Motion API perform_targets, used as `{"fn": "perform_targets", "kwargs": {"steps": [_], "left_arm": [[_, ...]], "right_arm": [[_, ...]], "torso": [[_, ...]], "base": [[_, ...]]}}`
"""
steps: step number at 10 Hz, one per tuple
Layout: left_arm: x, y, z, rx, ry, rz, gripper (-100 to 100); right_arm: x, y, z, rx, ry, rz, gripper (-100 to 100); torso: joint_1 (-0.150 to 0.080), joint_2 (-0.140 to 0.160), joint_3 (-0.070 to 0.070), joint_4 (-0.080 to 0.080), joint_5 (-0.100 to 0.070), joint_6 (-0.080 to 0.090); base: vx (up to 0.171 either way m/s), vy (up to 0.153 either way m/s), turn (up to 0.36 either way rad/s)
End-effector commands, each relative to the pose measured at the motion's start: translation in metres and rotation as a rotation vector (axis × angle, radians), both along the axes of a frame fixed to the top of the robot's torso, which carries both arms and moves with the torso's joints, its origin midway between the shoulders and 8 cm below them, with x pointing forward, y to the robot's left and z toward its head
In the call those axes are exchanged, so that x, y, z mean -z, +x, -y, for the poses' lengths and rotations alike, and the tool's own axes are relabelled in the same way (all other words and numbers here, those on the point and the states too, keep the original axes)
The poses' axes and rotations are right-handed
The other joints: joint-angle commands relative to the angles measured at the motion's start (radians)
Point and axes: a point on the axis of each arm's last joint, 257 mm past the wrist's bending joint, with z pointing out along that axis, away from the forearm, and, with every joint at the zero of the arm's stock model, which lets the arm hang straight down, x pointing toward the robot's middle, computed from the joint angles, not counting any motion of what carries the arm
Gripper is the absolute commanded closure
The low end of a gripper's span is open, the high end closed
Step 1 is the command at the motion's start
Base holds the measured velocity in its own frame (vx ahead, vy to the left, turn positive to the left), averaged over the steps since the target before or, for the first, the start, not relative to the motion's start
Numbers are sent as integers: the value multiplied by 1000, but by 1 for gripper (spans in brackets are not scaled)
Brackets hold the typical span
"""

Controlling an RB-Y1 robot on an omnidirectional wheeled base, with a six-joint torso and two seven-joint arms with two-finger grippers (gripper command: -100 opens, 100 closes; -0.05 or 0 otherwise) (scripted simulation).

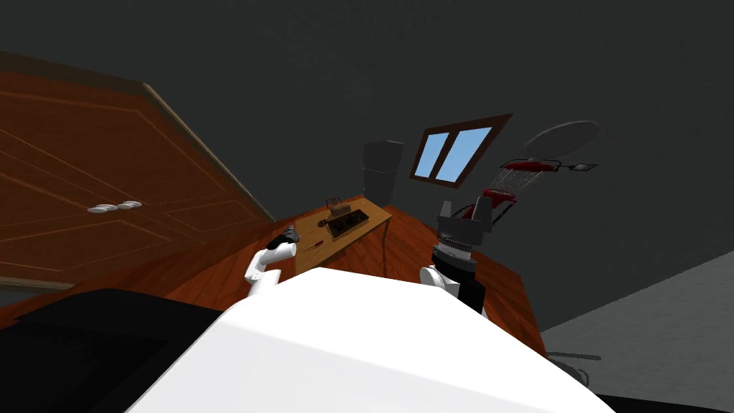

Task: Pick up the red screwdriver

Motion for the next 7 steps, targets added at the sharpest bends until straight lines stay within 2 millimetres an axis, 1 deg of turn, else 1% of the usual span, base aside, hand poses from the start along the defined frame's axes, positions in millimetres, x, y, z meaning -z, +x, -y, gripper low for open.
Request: {"fn": "perform_targets", "kwargs": {"steps": [1,2,3,4,5,6,7], "left_arm": [[14,-8,-5,-29,-34,-35,-100],[28,-21,-17,-75,-74,-65,-100],[34,-24,-16,-80,-87,-84,-100],[50,-38,-26,-125,-129,-116,-100],[54,-40,-25,-129,-141,-132,-100],[68,-54,-32,-171,-183,-161,-100],[73,-57,-31,-175,-196,-179,-100]], "right_arm": [[0,0,0,0,0,0,0],[0,0,0,0,0,0,0],[0,0,0,0,0,0,0],[0,0,0,0,0,0,0],[0,0,0,0,0,0,0],[0,0,0,0,0,0,0],[0,0,0,0,0,0,0]], "torso": [[0,0,0,0,0,0],[0,0,0,0,0,-1],[0,0,0,0,0,0],[0,0,0,0,0,-1],[0,0,0,0,0,0],[1,0,0,0,0,-1],[1,0,0,0,0,0]], "base": [[14,20,-136],[14,15,-243],[12,18,-162],[18,23,-259],[13,28,-155],[10,34,-320],[13,34,-116]]}}
